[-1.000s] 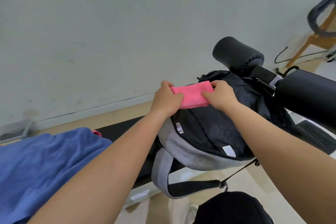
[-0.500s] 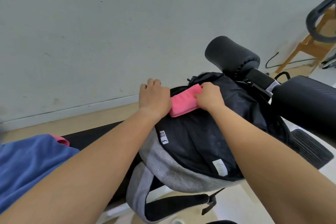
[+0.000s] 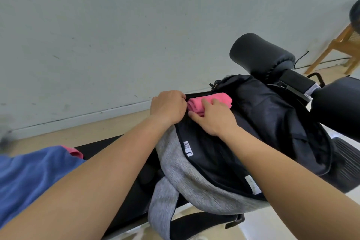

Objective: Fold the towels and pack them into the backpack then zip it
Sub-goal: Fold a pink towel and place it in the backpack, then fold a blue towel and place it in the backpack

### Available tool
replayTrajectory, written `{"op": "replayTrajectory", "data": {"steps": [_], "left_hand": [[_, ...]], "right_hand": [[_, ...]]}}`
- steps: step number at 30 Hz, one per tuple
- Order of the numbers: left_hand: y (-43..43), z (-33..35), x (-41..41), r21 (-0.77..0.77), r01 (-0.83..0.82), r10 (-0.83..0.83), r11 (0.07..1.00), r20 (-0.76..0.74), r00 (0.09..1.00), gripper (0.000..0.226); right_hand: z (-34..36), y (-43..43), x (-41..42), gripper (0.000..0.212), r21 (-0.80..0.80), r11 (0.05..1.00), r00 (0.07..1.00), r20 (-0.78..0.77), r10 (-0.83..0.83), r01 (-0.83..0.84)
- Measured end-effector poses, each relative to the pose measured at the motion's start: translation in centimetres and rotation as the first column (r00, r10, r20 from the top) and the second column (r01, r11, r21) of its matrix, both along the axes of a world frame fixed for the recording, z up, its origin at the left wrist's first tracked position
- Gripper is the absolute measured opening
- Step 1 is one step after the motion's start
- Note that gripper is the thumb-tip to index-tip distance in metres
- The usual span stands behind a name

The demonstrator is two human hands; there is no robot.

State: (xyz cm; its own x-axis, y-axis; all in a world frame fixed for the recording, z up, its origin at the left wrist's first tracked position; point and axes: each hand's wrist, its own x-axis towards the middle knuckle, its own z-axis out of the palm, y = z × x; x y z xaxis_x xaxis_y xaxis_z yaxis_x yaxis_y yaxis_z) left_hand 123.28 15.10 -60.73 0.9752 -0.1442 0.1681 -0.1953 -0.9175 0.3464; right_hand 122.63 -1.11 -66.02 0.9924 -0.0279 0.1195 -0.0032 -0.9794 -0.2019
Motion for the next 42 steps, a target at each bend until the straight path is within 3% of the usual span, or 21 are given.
{"op": "replayTrajectory", "data": {"steps": [4,9,15,19,24,33,42], "left_hand": [[0.6,-0.1,0.2,0.046,0.027,-0.029,0.999,0.028,0.999,0.042],[0.7,-0.4,-0.1,0.067,0.045,-0.045,0.997,0.003,0.999,0.041],[0.7,-1.1,-0.4,0.064,0.103,-0.094,0.993,-0.133,0.987,0.043],[1.0,-0.3,-1.6,-0.036,0.147,-0.151,0.988,-0.159,0.976,0.046],[3.9,2.5,-4.8,-0.049,0.126,-0.132,0.991,-0.129,0.983,0.048],[16.4,4.5,-14.2,0.02,-0.034,0.037,0.999,-0.166,0.985,0.048],[30.3,5.4,-22.8,0.007,-0.258,0.258,0.966,-0.057,0.964,0.04]], "right_hand": [[-0.8,0.4,0.5,0.065,-0.179,0.984,0.999,0.035,0.017,-0.011],[-0.7,0.2,1.2,0.06,-0.134,0.99,0.999,0.018,-0.046,0.048],[0.2,0.0,1.0,0.096,-0.015,1.0,0.971,-0.241,0.007,-0.011],[1.4,-0.1,-0.7,0.087,-0.043,0.998,0.978,-0.204,0.045,-0.055],[4.5,0.8,-4.3,0.064,-0.024,0.999,0.988,-0.149,0.041,-0.045],[9.5,12.6,-12.0,0.052,0.11,0.96,0.963,-0.052,0.265,-0.258],[9.4,27.8,-16.1,0.04,0.19,0.821,0.829,-0.052,0.556,-0.539]]}}
